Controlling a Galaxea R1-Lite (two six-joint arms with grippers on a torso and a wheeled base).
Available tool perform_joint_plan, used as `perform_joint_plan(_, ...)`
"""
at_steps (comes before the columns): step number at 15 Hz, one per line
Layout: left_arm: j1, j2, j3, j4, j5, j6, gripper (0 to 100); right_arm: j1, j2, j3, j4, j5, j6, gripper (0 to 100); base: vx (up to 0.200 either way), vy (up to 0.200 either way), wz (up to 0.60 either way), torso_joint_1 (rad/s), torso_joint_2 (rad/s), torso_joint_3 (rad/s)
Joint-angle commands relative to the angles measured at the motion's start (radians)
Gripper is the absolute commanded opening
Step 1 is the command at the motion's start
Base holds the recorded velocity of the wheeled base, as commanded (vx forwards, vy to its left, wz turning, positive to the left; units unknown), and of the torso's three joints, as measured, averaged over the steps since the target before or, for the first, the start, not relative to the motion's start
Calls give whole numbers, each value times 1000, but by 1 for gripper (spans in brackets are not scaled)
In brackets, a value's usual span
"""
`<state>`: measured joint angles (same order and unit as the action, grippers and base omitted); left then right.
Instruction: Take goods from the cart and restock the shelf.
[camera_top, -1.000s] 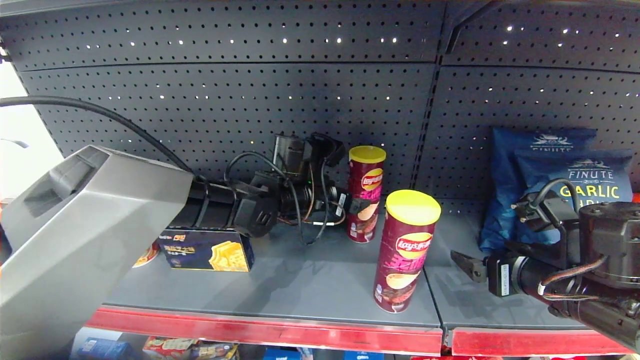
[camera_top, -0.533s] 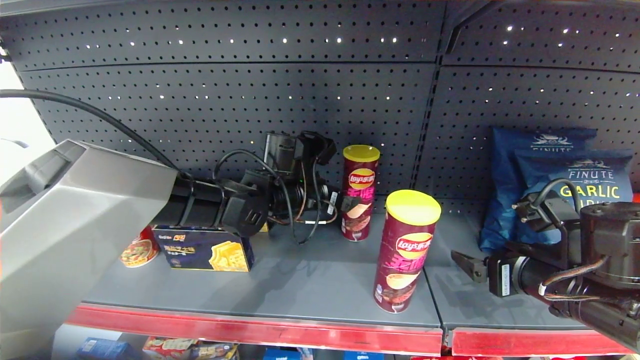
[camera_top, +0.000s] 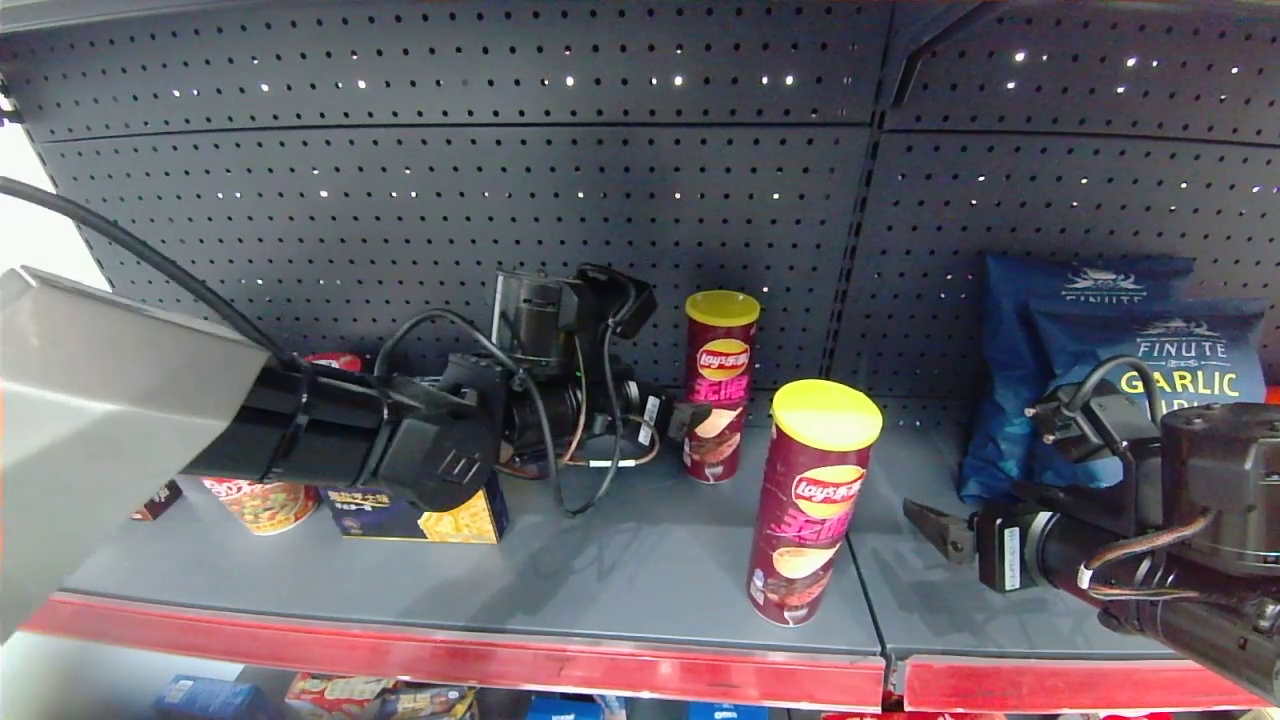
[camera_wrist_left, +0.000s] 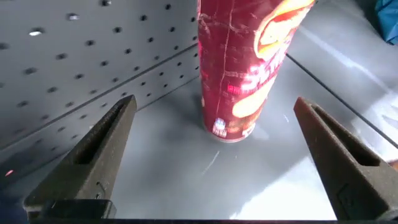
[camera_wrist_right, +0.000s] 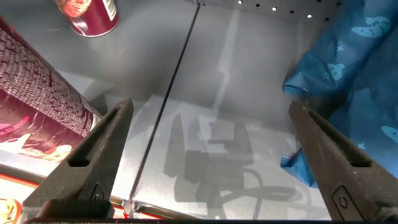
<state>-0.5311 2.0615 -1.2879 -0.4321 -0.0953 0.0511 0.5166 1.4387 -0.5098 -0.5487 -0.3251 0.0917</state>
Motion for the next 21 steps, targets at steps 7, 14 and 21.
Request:
perform_joint_plan(7, 22, -276, 179, -2, 115, -59, 100, 0, 92, -49, -14, -2, -6, 100, 0, 0, 0, 0, 0, 0)
perform_joint_plan(14, 171, -551, 420, 4, 135, -51, 100, 5, 215, -62, -71, 21, -35, 100, 0, 0, 0, 0, 0, 0)
perform_joint_plan(21, 256, -613, 495, -4, 135, -22, 100, 62, 212, -42, -71, 20, -35, 100, 0, 0, 0, 0, 0, 0)
